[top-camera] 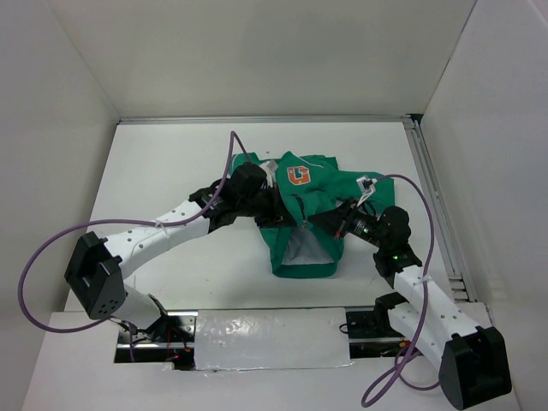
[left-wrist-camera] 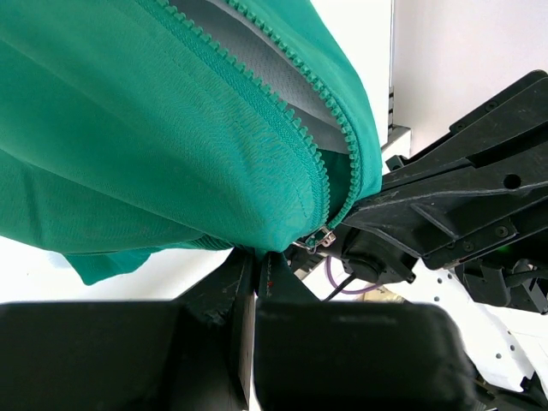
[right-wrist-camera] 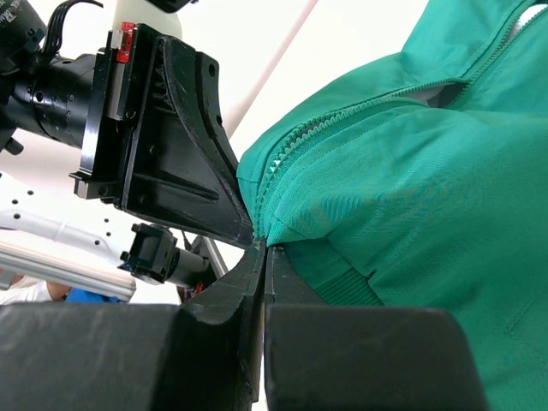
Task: Zip up the jacket
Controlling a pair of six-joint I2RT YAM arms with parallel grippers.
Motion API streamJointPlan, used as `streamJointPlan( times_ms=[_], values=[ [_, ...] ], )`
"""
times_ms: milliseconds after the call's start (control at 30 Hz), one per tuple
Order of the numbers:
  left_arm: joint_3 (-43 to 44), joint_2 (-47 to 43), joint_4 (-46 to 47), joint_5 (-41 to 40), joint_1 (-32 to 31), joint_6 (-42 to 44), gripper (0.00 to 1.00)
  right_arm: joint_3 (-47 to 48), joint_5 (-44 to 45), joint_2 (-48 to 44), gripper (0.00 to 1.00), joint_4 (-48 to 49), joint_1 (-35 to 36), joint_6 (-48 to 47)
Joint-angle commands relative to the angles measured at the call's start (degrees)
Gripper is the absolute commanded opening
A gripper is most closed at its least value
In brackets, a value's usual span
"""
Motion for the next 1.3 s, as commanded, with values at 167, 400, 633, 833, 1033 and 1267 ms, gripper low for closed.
streamJointPlan(
  times_ms=[167,400,633,833,1033,1267],
  values=[
    [2.59,-0.04,2.29,-1.19,-0.36,-0.85,0.00,0.39,0.39,-0.56,0.00,1.55,0.66,-1.64],
    [3.47,-0.05,2.38,-1.81,-0.36,-0.41,0.00,0.48,-0.23,-1.53,0.00,-2.06,0.57,-3.32],
    [3.65,0.30,3.08,-0.31,-0.36,-0.23,0.00,0.13,-0.05,-1.17,0.00,-0.22,0.57,-2.53],
    [3.74,1.10,2.55,0.39,-0.36,-0.23,0.00,-0.14,1.00,-1.09,0.00,2.25,0.57,-0.94],
    [3.30,0.92,3.26,1.53,-0.45,0.29,0.00,-0.40,1.88,-0.91,0.00,4.27,0.48,-0.24],
    [2.59,-0.13,3.88,2.68,-0.45,-0.32,0.00,0.48,1.97,-0.91,0.00,1.64,0.57,-2.61]
  ],
)
